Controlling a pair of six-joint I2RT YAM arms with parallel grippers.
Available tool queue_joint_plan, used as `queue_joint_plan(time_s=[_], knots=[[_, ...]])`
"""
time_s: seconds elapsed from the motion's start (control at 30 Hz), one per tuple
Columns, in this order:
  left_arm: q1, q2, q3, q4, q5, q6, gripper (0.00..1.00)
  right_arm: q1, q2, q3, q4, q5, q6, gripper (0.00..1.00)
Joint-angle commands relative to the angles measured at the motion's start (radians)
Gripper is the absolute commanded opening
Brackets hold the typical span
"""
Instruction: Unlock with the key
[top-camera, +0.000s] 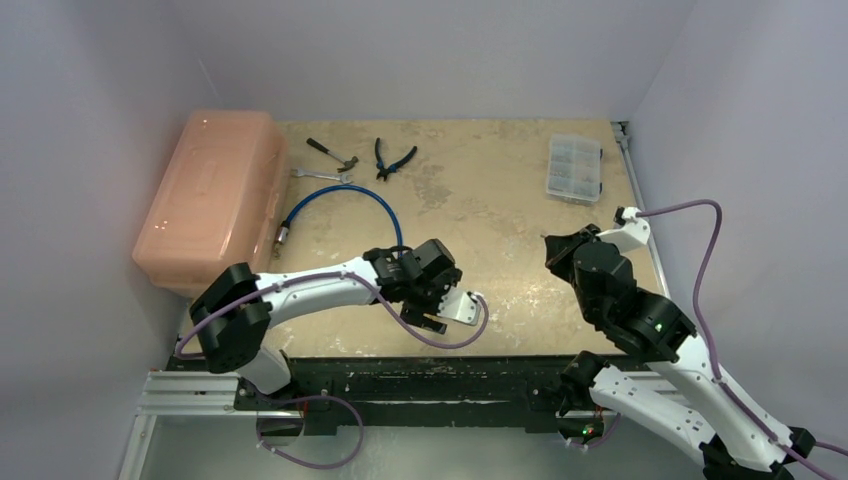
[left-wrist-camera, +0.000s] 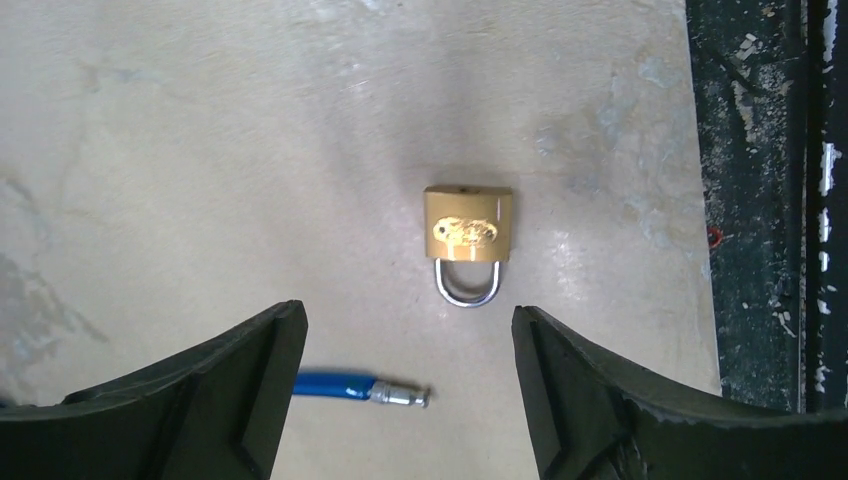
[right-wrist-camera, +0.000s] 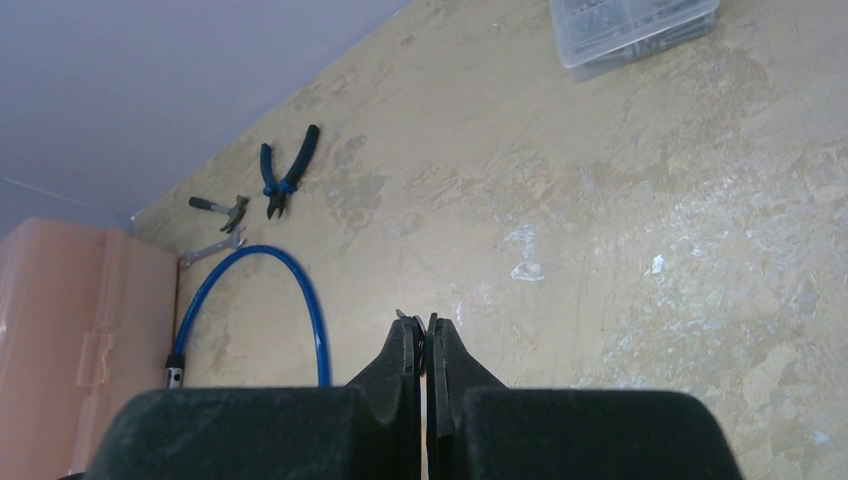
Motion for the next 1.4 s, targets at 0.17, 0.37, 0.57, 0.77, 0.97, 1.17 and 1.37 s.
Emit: queue_joint_plan(time_s=[0.17, 0.37, 0.57, 0.77, 0.97, 1.17, 1.37], knots=[[0.053, -0.069, -0.024, -0.040, 0.072, -0.032, 0.80, 0.000, 0.004, -0.031, 0.023, -0.023, 0.047, 0.00], [0.055, 0.055, 0.033, -0.080, 0.149, -0.035, 0.76, 0.000, 0.001, -0.039, 0.031, -0.026, 0.037, 0.00], [0.064, 0.131, 0.076, -0.082, 0.194, -0.037, 0.74, 0.000, -0.001, -0.043, 0.032, -0.033, 0.029, 0.00], [0.072, 0.154, 0.076, -0.061, 0.192, -0.035, 0.74, 0.000, -0.004, -0.054, 0.042, -0.047, 0.027, 0.00], [0.073, 0.163, 0.064, -0.018, 0.212, -0.058, 0.70, 0.000, -0.001, -0.060, 0.055, -0.053, 0.023, 0.00], [0.073, 0.187, 0.066, -0.003, 0.242, -0.068, 0.69, 0.000, -0.004, -0.071, 0.057, -0.059, 0.023, 0.00], [0.074, 0.209, 0.078, -0.011, 0.236, -0.064, 0.65, 0.000, -0.010, -0.079, 0.057, -0.061, 0.026, 0.00]])
